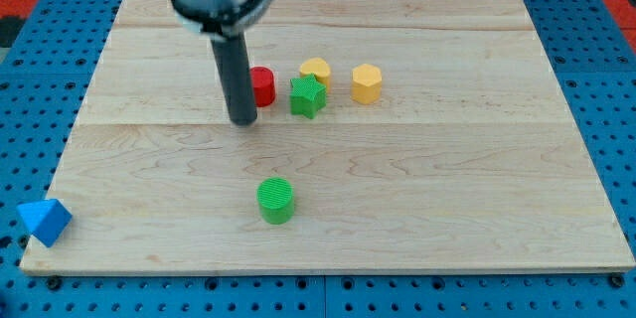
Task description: Push the green circle left below the green star
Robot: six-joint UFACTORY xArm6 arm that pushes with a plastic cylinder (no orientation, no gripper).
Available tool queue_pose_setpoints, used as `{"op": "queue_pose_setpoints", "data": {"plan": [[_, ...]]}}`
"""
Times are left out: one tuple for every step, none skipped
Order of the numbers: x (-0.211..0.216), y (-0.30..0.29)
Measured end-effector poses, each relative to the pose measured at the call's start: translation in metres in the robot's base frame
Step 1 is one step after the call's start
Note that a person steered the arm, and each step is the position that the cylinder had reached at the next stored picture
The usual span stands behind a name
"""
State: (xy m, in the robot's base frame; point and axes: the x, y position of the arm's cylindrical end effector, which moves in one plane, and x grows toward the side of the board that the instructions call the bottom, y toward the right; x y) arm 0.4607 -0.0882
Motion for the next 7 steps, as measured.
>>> {"op": "queue_pose_setpoints", "data": {"plan": [[0.046, 0.104], [0.109, 0.141], [0.12, 0.042], [0.058, -0.01], [0.021, 0.0], [0.026, 0.004], [0.027, -0.017]]}}
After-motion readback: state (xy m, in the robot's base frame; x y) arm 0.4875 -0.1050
